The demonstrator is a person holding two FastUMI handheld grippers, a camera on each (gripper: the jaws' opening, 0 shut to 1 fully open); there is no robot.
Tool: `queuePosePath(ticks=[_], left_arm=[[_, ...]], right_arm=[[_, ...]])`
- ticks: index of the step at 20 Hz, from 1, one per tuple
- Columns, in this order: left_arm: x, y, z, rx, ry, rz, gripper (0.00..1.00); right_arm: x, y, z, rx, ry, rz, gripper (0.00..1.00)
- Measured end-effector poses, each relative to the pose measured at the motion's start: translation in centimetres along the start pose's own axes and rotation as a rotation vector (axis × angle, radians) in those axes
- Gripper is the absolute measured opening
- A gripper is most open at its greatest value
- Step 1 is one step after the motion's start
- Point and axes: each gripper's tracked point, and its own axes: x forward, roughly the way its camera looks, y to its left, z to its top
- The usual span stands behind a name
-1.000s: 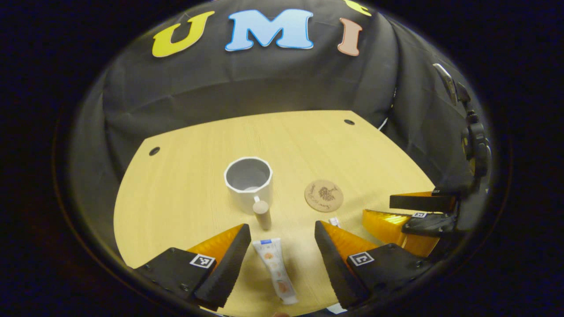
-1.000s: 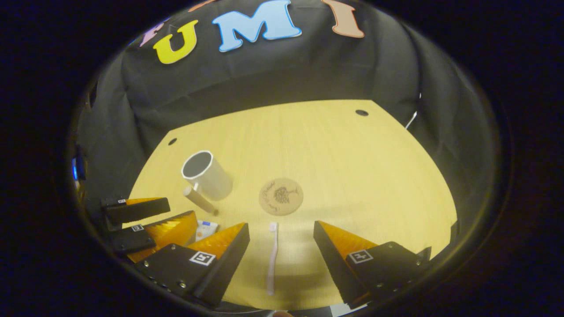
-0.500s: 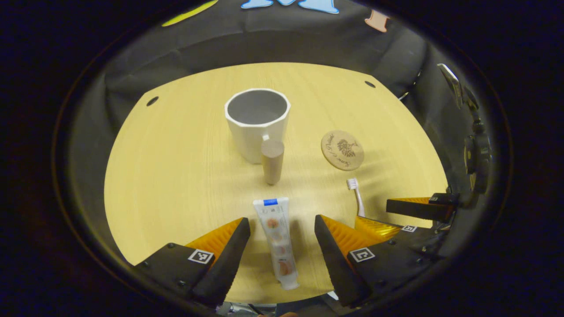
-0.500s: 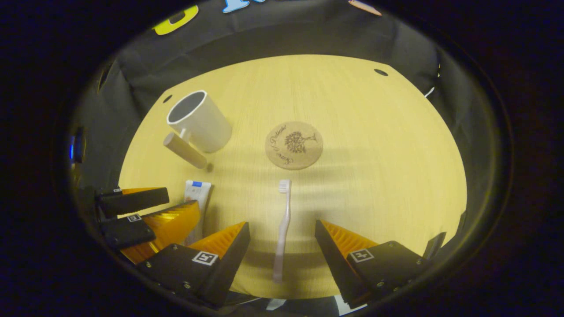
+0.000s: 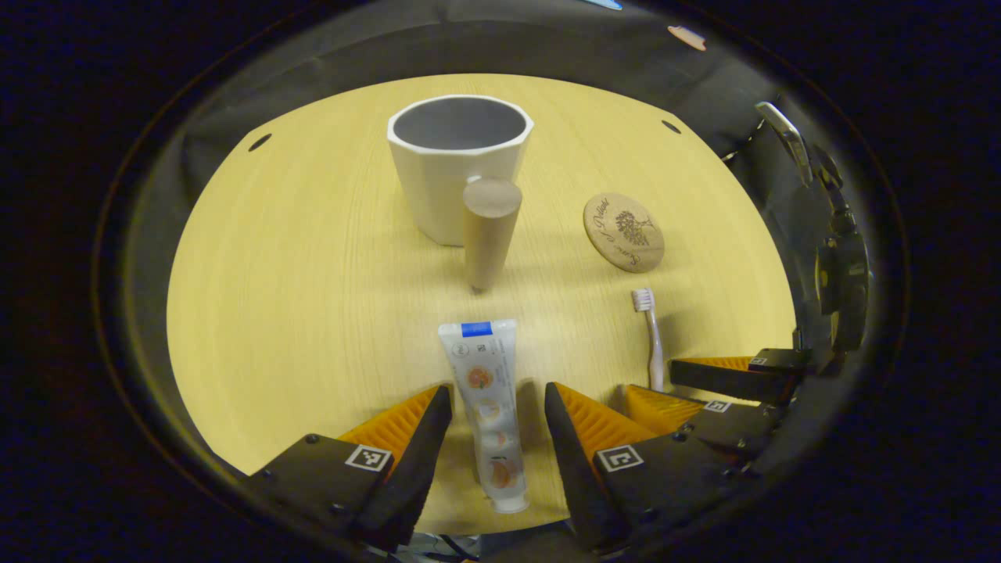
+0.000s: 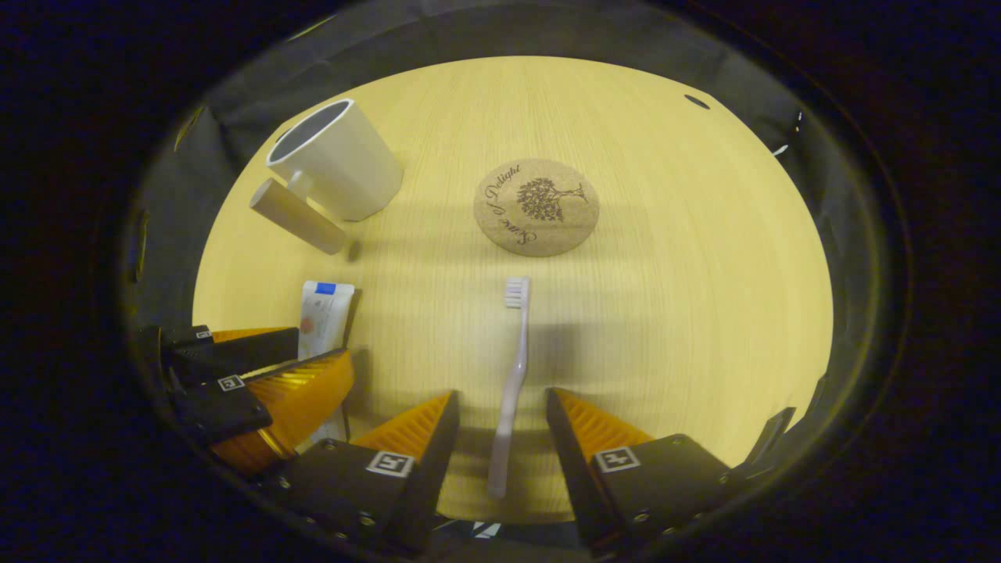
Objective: Put the toothbrush and toothpaste on the desktop into the cup, then pick up the cup and place it on the coaster on the desktop.
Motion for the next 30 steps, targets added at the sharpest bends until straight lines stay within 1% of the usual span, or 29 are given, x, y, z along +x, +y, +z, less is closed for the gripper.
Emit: queuePosePath(ticks=[1,2,3,4,5,6,7,8,9,10,12,13,15,17,18,22,23,26,28,30], left_arm=[[0.3,0.2,-0.2,-0.008,0.007,-0.001,0.74],[0.5,0.3,-0.4,-0.018,0.012,-0.003,0.73],[0.9,0.4,-0.5,-0.028,0.018,-0.002,0.70],[1.0,0.5,-0.8,-0.040,0.029,-0.006,0.69],[1.0,0.9,-0.7,-0.034,0.023,0.012,0.64],[1.1,1.1,-0.6,-0.035,0.017,0.010,0.59],[1.0,0.9,-0.5,-0.040,0.012,0.007,0.52],[0.7,0.9,-0.3,-0.036,0.005,0.003,0.53],[0.9,0.9,-0.3,-0.037,0.003,0.011,0.46],[0.9,0.8,-0.2,-0.029,-0.002,0.008,0.42],[1.2,0.8,-0.1,-0.027,-0.019,0.011,0.43],[1.2,0.6,-0.1,-0.017,-0.029,0.003,0.31],[0.7,1.1,0.0,-0.027,-0.059,0.009,0.33],[0.8,0.8,0.2,-0.054,-0.084,-0.007,0.23],[0.6,0.9,0.3,-0.071,-0.099,-0.011,0.23],[-1.2,1.6,0.8,-0.117,-0.185,-0.026,0.22],[-1.7,1.7,1.1,-0.126,-0.213,-0.026,0.23],[-3.9,2.0,2.3,-0.154,-0.298,-0.032,0.22],[-5.6,2.6,3.3,-0.162,-0.361,-0.022,0.23],[-7.1,2.5,4.2,-0.170,-0.418,-0.015,0.23]], right_arm=[[0.2,-0.1,-0.2,-0.003,0.017,-0.002,0.49],[0.3,-0.3,-0.1,-0.010,0.016,-0.010,0.50],[0.4,-0.9,0.0,-0.010,0.008,-0.042,0.49],[0.7,-0.9,0.0,-0.010,0.021,-0.045,0.38],[0.5,-0.9,0.0,-0.013,0.021,-0.044,0.27],[0.4,-1.0,0.1,-0.019,0.023,-0.043,0.27],[0.3,-1.0,-0.1,-0.037,0.027,-0.036,0.26],[0.1,-1.1,0.5,-0.017,-0.006,-0.046,0.25],[0.3,-1.1,0.2,-0.032,0.011,-0.044,0.09],[0.0,-1.1,0.2,-0.042,-0.001,-0.040,0.11],[1.0,-1.3,0.3,-0.066,-0.007,-0.035,0.11],[0.1,-1.2,0.1,-0.078,-0.018,-0.027,0.08],[-0.1,-1.2,0.1,-0.084,-0.041,-0.012,0.09],[-0.1,-1.0,0.1,-0.066,-0.075,0.013,0.08],[-0.6,-0.8,0.3,-0.068,-0.085,0.035,0.02],[-2.5,-1.0,1.9,-0.059,-0.164,0.078,0.04],[-3.0,-0.9,2.2,-0.063,-0.188,0.088,0.04],[-5.2,0.1,3.7,-0.072,-0.274,0.148,0.04],[-7.0,0.5,4.9,-0.082,-0.341,0.191,0.03],[-8.3,0.5,5.9,-0.094,-0.398,0.212,0.04]])
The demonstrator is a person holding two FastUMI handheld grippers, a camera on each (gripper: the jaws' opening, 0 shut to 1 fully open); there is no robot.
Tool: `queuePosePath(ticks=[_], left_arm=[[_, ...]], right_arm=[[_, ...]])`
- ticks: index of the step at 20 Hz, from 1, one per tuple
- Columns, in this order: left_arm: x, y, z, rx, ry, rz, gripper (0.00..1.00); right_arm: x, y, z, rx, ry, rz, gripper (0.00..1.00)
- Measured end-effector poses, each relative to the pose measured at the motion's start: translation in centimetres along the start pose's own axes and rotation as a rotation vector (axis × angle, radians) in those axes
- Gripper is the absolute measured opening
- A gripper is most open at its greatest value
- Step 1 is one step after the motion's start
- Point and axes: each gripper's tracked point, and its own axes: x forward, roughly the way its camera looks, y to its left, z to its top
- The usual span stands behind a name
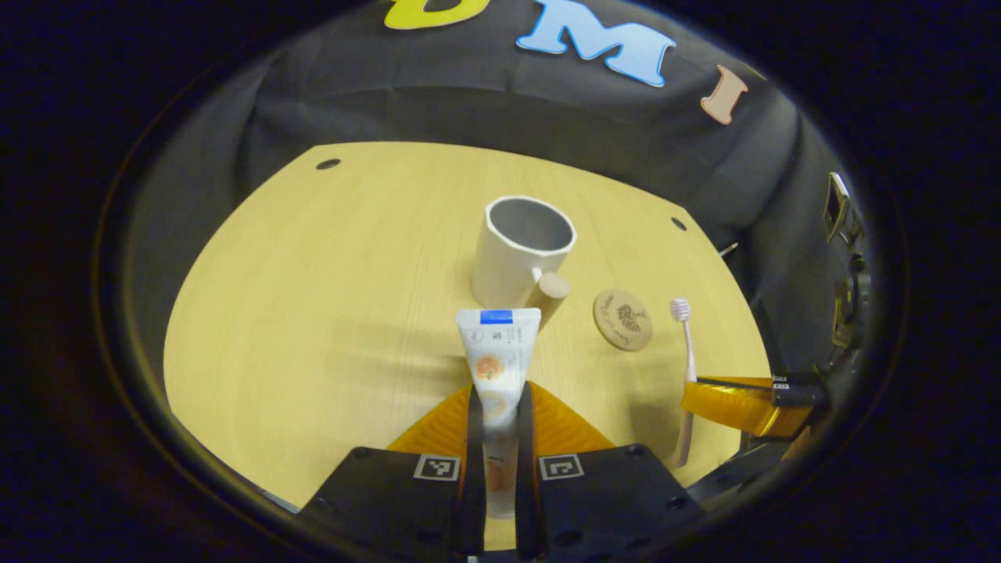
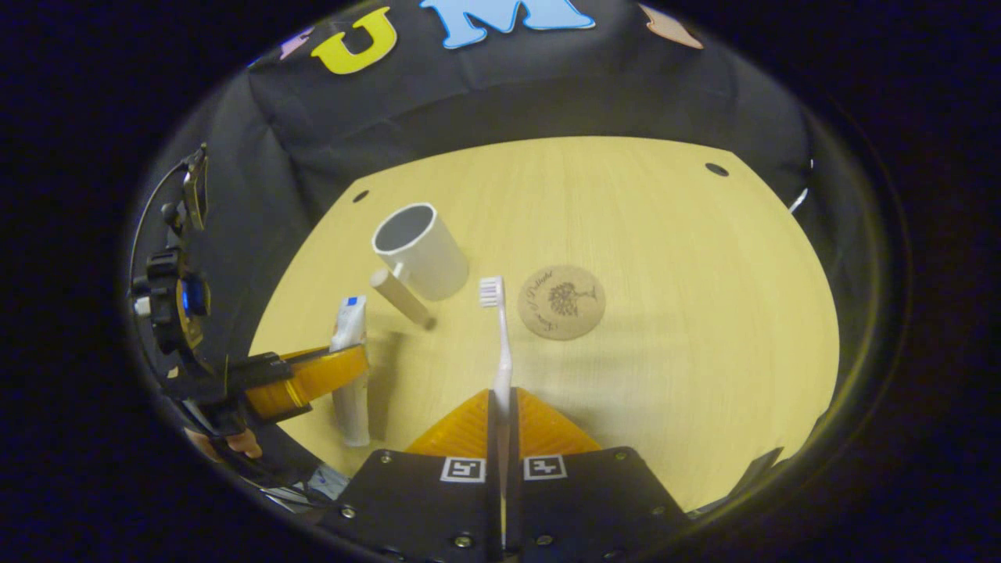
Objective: Put the toothbrush and toothpaste on the desktop into the cup, then pick up the cup and place it on the coaster on the desktop.
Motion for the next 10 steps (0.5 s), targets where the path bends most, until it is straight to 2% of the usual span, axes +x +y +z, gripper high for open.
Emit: queuePosePath(ticks=[3,10], left_arm=[[-1.8,-0.4,2.2,-0.011,-0.089,0.014,0.22],[-4.6,-0.8,10.7,-0.029,-0.362,0.009,0.22]], right_arm=[[-1.3,0.4,2.4,-0.019,-0.095,0.034,0.04],[-4.5,1.0,8.2,-0.058,-0.328,0.100,0.03]])
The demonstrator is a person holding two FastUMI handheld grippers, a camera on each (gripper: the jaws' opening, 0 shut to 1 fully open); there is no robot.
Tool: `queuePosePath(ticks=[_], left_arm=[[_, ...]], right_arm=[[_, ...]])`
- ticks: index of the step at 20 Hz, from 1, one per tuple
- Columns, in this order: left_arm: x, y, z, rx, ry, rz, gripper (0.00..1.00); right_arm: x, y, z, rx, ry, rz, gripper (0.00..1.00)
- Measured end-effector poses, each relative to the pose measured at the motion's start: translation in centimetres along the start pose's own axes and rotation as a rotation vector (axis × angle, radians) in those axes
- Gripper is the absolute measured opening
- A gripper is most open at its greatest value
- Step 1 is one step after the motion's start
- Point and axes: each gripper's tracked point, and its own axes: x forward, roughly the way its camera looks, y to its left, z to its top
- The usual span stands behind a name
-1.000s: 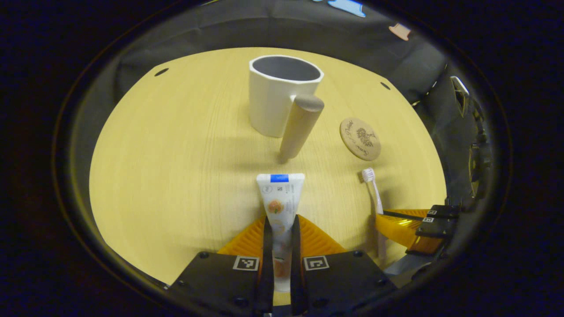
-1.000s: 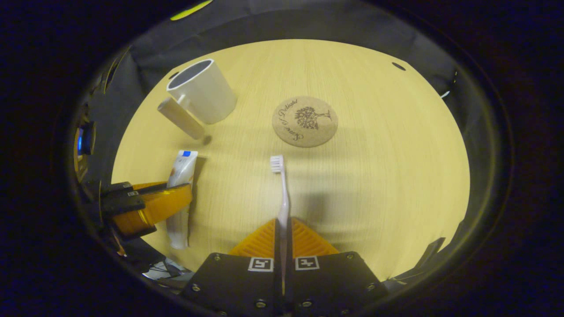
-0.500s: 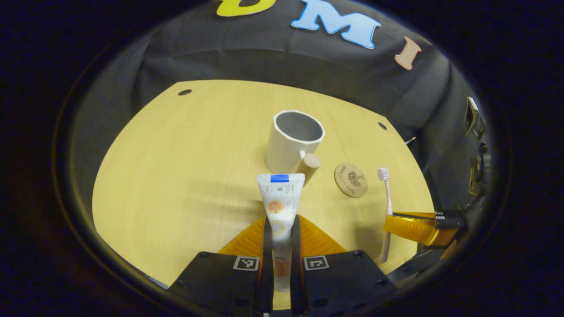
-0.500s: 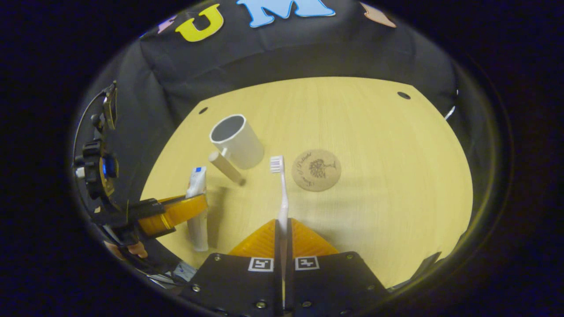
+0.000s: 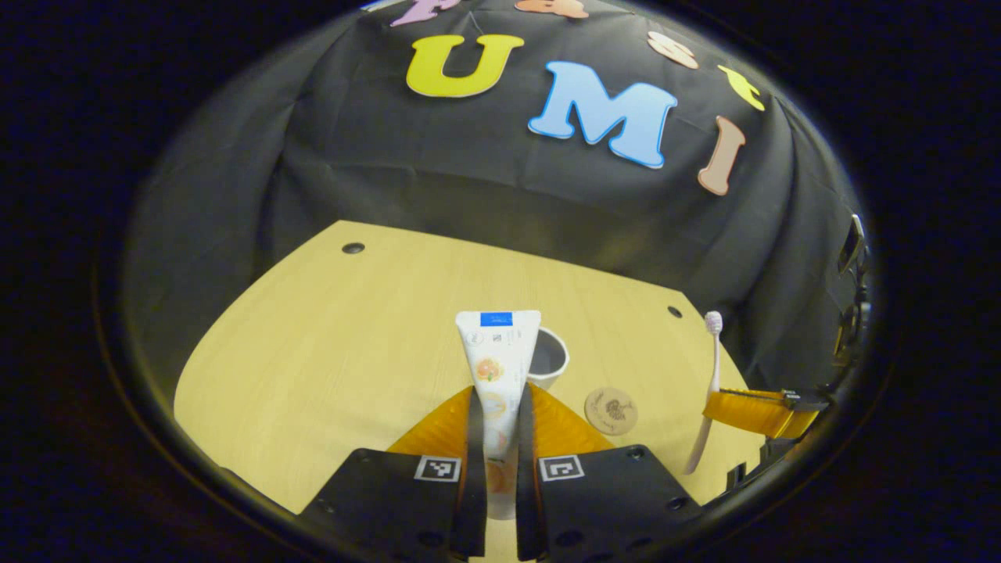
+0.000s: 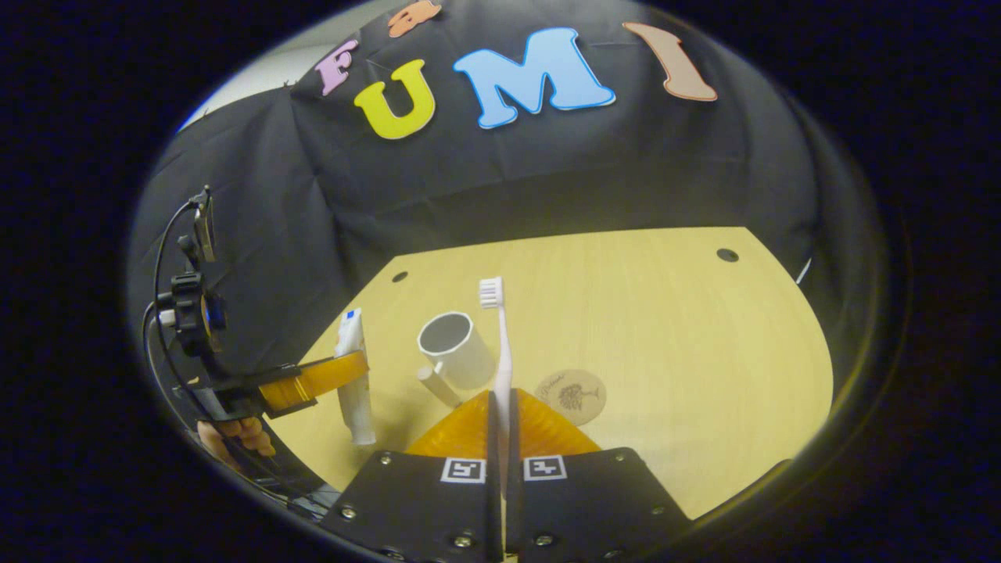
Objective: Put the toothbrush and toothpaste on the desktop into the cup, then pick up the cup and place it on the coaster on the desktop.
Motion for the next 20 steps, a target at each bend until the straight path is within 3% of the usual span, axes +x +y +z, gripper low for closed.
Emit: queuePosePath(ticks=[6,11,15,20], left_arm=[[1.8,-0.9,6.2,-0.030,-0.186,-0.043,0.22],[4.7,-3.4,10.1,-0.008,-0.320,-0.103,0.22],[8.1,-4.7,11.2,0.006,-0.350,-0.140,0.22],[12.6,-4.4,9.6,0.011,-0.313,-0.128,0.22]], right_arm=[[-0.6,0.0,3.0,-0.024,-0.110,0.014,0.03],[-0.5,-0.2,3.3,-0.018,-0.106,0.011,0.03],[-0.7,-0.7,3.8,-0.011,-0.104,-0.015,0.03],[-1.3,-1.5,4.3,0.007,-0.107,-0.050,0.03]])
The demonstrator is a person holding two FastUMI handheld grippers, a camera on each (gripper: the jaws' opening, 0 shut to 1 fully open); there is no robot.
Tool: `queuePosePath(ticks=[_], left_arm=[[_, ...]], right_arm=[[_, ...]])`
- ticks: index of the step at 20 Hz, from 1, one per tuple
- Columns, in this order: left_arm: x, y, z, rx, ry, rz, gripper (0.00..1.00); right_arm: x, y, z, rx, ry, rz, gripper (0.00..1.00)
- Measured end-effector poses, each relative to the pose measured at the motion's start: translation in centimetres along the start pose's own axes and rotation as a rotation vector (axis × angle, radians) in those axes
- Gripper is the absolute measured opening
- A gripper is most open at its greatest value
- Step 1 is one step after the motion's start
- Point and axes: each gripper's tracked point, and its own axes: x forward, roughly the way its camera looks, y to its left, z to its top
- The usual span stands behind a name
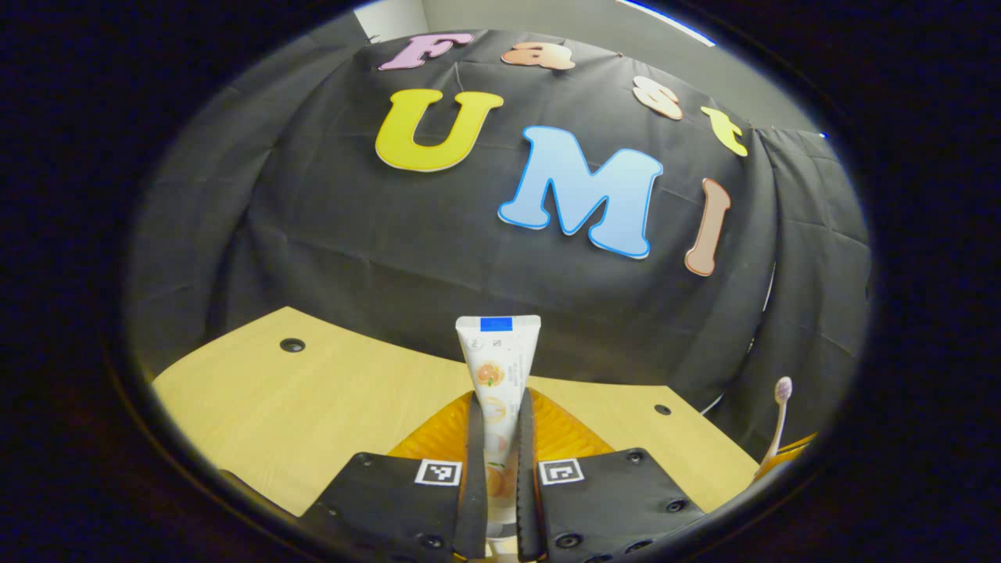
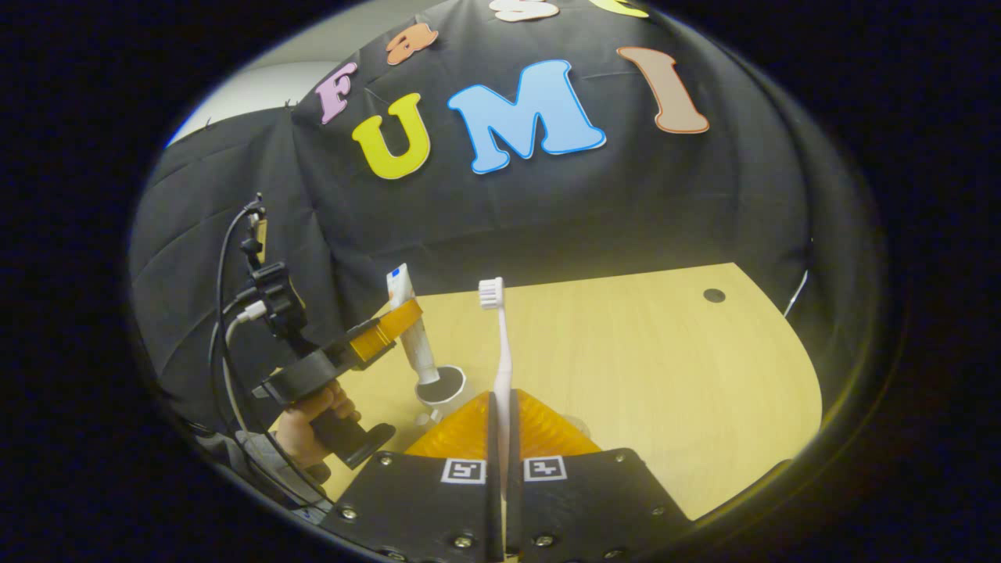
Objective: Put the toothbrush and toothpaste on the desktop into the cup, then pick up the cup and place it on the coaster on the desktop.
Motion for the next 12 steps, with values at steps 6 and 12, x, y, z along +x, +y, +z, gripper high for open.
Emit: queuePosePath(ticks=[6,12], left_arm=[[1.2,0.9,-4.8,0.040,0.099,0.015,0.23],[-0.5,0.5,-7.2,0.122,0.185,-0.018,0.33]], right_arm=[[0.9,0.6,0.7,0.022,0.001,0.001,0.03],[3.9,3.2,1.6,0.004,0.006,0.061,0.03]])
